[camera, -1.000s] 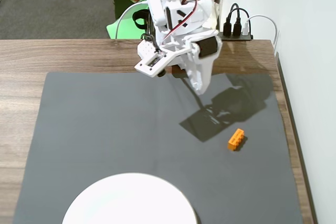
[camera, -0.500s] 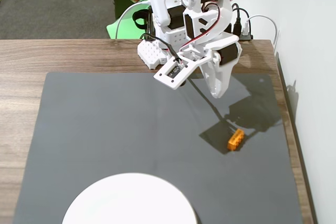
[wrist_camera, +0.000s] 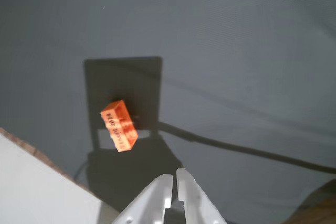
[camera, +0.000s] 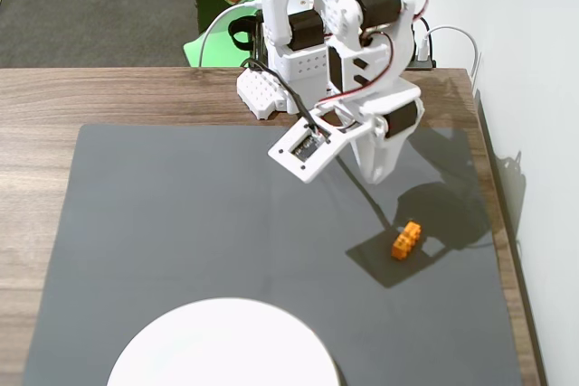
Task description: Grasp a lego block and put it on the plate.
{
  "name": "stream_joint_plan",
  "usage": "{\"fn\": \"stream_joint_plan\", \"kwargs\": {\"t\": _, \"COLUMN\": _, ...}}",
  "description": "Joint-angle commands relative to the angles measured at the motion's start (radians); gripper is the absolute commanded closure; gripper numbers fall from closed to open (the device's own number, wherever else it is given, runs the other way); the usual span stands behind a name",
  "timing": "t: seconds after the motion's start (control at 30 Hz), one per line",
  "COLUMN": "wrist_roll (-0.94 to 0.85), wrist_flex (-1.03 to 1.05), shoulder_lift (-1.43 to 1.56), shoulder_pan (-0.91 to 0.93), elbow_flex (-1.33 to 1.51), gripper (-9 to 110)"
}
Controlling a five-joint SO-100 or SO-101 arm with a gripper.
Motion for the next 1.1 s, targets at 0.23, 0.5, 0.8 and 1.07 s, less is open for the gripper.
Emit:
{"fn": "stream_joint_plan", "kwargs": {"t": 0.23, "wrist_roll": -0.075, "wrist_flex": -0.002, "shoulder_lift": -0.123, "shoulder_pan": -0.017, "elbow_flex": -0.137, "gripper": 100}}
{"fn": "stream_joint_plan", "kwargs": {"t": 0.5, "wrist_roll": -0.067, "wrist_flex": -0.052, "shoulder_lift": -0.242, "shoulder_pan": -0.061, "elbow_flex": -0.156, "gripper": 94}}
{"fn": "stream_joint_plan", "kwargs": {"t": 0.8, "wrist_roll": -0.08, "wrist_flex": -0.08, "shoulder_lift": -0.336, "shoulder_pan": -0.072, "elbow_flex": -0.167, "gripper": 86}}
{"fn": "stream_joint_plan", "kwargs": {"t": 1.07, "wrist_roll": -0.091, "wrist_flex": -0.091, "shoulder_lift": -0.368, "shoulder_pan": -0.069, "elbow_flex": -0.173, "gripper": 80}}
